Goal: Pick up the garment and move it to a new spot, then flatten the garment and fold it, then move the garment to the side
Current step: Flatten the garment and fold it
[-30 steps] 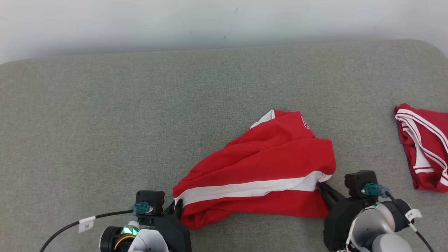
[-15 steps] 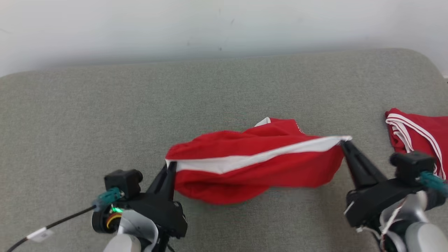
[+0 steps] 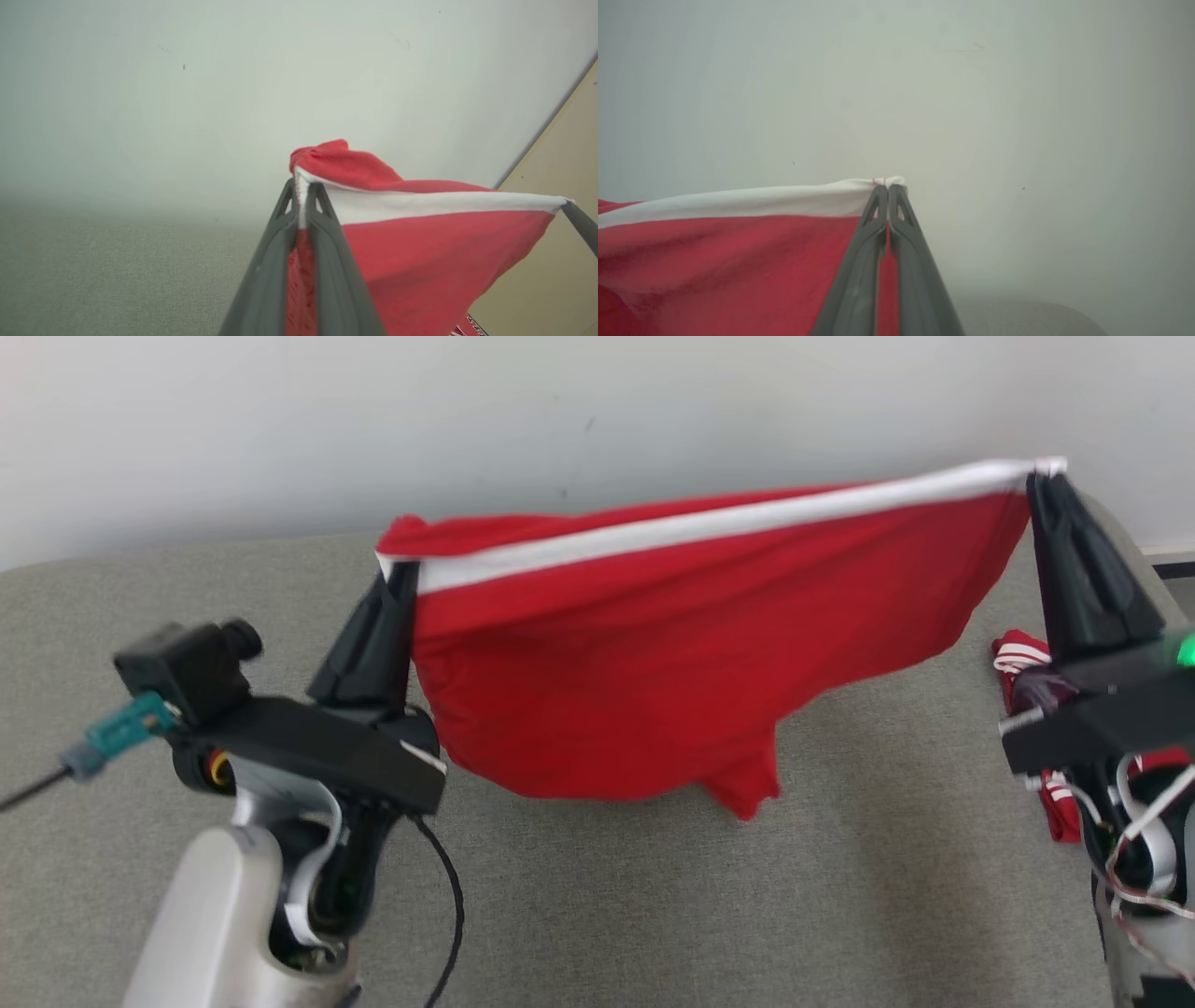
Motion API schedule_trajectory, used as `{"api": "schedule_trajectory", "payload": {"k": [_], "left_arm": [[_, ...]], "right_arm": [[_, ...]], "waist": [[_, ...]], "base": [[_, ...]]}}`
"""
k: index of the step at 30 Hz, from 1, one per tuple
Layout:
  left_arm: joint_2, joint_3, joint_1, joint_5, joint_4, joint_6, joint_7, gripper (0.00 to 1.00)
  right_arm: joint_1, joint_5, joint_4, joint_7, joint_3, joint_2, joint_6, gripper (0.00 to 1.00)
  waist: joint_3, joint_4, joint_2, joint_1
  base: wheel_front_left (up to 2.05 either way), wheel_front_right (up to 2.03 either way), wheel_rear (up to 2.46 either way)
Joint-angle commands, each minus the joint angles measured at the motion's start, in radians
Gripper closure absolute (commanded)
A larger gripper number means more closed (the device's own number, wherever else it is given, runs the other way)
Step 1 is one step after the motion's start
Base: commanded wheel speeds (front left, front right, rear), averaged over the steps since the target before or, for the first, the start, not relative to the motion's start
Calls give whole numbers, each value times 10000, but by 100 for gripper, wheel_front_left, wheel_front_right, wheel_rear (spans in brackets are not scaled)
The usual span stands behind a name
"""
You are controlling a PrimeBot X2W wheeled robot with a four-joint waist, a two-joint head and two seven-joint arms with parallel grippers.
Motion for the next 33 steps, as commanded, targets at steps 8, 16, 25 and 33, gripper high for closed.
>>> {"api": "schedule_trajectory", "payload": {"k": [8,16,25,33], "left_arm": [[138,664,-1118,-1285,-323,233,1234,100],[-2,1237,-1950,-2083,354,981,2030,100],[-208,1413,-3843,-2176,1961,865,1670,100],[-277,1671,-5728,-1602,3973,447,-277,100]], "right_arm": [[-1662,-292,266,-264,144,-387,-24,100],[-2662,-113,1210,-314,141,-560,-26,100],[-4792,-133,3681,-1225,1585,-626,-24,100],[-7607,-1397,6829,-3747,2063,-198,-26,100]], "waist": [[-3,-206,-1,0],[491,-356,-1,0],[1171,-626,-1,0],[1287,-902,-1,0]], "base": [[0,0,0],[0,0,0],[0,0,0],[0,0,0]]}}
